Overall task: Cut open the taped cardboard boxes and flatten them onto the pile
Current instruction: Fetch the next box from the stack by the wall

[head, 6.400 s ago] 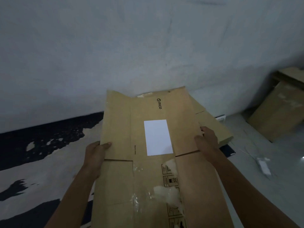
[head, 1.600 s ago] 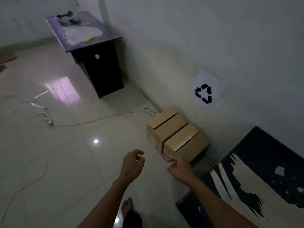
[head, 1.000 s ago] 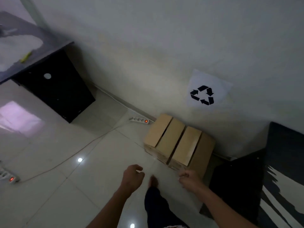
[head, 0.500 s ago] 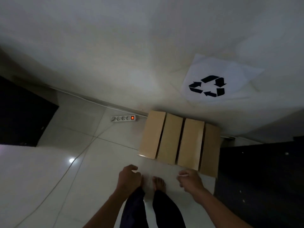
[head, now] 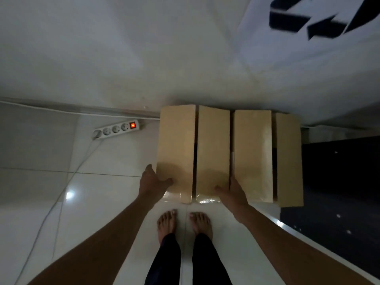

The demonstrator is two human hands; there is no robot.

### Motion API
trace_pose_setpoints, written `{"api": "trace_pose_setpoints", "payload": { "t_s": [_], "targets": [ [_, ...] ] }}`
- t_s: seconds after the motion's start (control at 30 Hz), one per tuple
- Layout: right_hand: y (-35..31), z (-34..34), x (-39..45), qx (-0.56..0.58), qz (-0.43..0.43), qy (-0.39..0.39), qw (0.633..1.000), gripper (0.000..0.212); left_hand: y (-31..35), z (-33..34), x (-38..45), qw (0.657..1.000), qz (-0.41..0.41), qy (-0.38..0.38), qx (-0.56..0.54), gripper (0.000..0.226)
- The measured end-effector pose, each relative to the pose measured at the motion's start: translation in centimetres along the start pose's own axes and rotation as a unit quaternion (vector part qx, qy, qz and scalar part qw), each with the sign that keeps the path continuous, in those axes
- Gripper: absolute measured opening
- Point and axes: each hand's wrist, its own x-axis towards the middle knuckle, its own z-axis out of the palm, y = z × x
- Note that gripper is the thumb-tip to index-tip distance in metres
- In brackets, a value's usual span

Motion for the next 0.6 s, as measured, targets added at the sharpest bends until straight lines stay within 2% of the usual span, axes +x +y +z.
{"api": "trace_pose_setpoints", "payload": {
  "t_s": [0.1,0.2,0.3,0.47,0.6],
  "targets": [
    [1.2,1.9,2.5,0.053,0.027,0.002,0.998,0.09,-2.3,1.5,2.7,0.997,-0.006,-0.045,-0.059,0.078],
    [1.7,2.9,3.3,0.096,0.037,0.033,0.994,0.097,-3.5,2.7,3.3,0.996,-0.005,-0.018,-0.088,0.075],
    [2.0,3.1,2.0,0.093,0.04,0.068,0.993,0.092,-3.6,2.9,2.4,0.996,-0.009,0.017,-0.086,0.071],
    [2.3,1.5,-4.2,0.164,0.024,0.087,0.982,0.079,-3.5,0.3,-3.1,0.996,0.01,-0.009,-0.083,0.061],
    [1.7,-1.5,-11.6,0.227,0.003,0.074,0.971,0.071,-1.6,-3.1,-10.4,0.991,0.066,-0.031,-0.11,0.052]
  ]
}}
